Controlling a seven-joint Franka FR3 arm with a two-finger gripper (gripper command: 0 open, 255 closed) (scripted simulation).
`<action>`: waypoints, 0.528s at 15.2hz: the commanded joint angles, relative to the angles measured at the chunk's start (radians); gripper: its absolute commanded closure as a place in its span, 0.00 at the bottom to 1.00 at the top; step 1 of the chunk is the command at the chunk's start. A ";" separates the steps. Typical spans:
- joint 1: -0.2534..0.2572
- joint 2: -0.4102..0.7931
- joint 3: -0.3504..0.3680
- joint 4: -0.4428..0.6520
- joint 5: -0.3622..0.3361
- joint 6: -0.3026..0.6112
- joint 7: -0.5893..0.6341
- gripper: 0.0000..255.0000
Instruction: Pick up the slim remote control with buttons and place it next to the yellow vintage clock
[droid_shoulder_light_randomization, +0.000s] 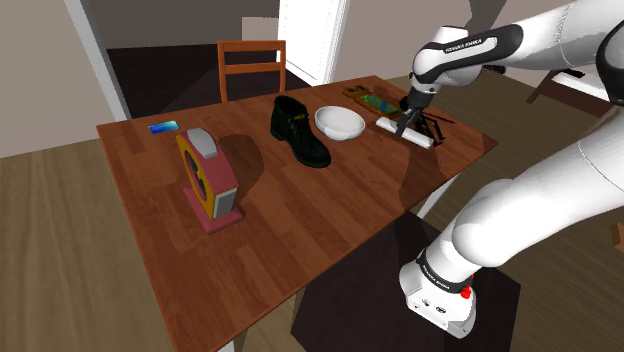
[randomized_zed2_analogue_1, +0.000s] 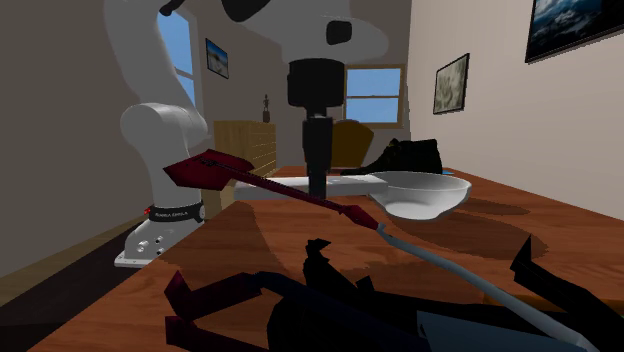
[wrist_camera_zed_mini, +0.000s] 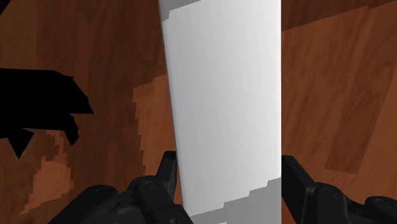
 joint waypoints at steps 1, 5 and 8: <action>-0.003 -0.015 0.006 0.016 -0.005 -0.029 0.004 1.00; -0.005 -0.040 0.019 0.051 -0.012 -0.087 0.012 1.00; -0.006 -0.056 0.029 0.079 -0.015 -0.130 0.017 1.00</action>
